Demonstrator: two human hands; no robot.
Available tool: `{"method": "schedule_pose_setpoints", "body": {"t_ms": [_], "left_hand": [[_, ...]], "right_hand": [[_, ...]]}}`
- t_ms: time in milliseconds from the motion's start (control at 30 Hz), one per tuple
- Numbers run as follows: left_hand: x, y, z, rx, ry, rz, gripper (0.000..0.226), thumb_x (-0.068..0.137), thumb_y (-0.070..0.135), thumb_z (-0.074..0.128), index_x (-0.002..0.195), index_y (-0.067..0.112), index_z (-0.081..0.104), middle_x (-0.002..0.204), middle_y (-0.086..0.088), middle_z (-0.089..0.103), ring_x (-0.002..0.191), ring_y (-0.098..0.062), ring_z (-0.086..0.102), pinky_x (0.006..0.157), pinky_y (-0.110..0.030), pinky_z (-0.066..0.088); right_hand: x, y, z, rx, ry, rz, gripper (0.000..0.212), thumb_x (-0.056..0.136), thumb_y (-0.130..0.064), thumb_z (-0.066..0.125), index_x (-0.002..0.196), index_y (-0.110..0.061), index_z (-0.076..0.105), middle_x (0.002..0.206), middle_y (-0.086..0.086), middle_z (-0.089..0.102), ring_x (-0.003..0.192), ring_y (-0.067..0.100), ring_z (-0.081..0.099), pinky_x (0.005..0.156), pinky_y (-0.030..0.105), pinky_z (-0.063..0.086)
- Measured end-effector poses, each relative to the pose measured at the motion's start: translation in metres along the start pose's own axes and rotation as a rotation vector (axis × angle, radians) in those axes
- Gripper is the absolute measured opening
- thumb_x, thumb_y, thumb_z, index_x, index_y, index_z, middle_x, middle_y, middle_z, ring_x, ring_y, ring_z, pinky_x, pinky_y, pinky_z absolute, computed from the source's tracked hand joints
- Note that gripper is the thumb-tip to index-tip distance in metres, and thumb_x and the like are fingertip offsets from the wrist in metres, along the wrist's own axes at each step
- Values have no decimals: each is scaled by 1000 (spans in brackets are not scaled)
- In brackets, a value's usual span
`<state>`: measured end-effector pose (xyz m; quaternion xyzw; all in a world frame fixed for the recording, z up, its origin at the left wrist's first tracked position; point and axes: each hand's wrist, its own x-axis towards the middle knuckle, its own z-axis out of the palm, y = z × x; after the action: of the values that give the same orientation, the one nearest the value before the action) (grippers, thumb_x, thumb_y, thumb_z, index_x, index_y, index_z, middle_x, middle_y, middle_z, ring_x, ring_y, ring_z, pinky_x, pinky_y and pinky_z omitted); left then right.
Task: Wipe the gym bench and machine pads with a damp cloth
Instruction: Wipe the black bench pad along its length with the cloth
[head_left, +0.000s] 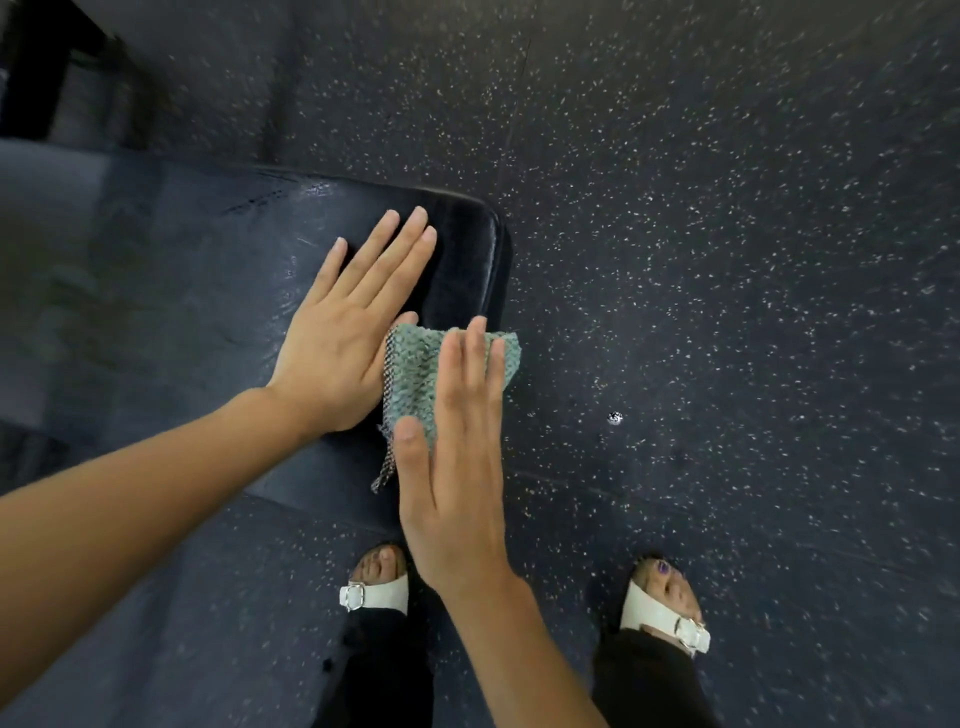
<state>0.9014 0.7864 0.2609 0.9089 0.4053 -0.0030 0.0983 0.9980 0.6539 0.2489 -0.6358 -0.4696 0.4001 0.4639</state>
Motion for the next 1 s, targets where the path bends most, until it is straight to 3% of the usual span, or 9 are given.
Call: {"method": "schedule_pose_setpoints", "body": {"t_ms": [200, 333, 500, 767, 1000], "left_hand": [[2, 4, -3, -6, -8, -13, 58, 103, 29, 19, 158, 10, 16, 166, -1, 11, 154, -18, 5, 124, -44, 5], [2, 5, -4, -28, -3, -54, 57, 103, 28, 22, 158, 14, 17, 166, 3, 11, 154, -15, 6, 125, -42, 4], [2, 5, -4, -74, 46, -104, 55, 103, 27, 24, 157, 16, 22, 164, 4, 17, 153, -14, 9, 124, -39, 7], [2, 3, -1, -63, 87, -186, 55, 103, 26, 22, 157, 15, 22, 165, 4, 14, 153, -12, 9, 124, -38, 7], [2, 4, 0, -45, 78, -189, 56, 102, 26, 21, 157, 14, 21, 164, 4, 13, 153, -12, 8, 124, -38, 6]], "right_hand": [[49, 16, -12, 34, 26, -37, 61, 106, -22, 36, 156, -11, 2, 164, 1, -9, 152, 17, -11, 124, 35, 3], [75, 21, -19, 59, 21, -46, 62, 105, -15, 39, 156, -5, 5, 165, 9, -7, 152, 19, -9, 125, 40, 6], [46, 21, -18, 115, -14, -21, 62, 106, -14, 36, 156, -8, 1, 165, 3, -12, 152, 15, -11, 125, 40, 7], [-21, 16, -5, 138, -21, 17, 67, 105, -21, 31, 156, -26, -13, 164, -8, -15, 152, 16, -8, 123, 41, 10], [28, 21, -7, 128, 23, -3, 65, 106, -20, 34, 154, -16, -9, 165, -1, -15, 152, 17, -11, 124, 44, 10]]}}
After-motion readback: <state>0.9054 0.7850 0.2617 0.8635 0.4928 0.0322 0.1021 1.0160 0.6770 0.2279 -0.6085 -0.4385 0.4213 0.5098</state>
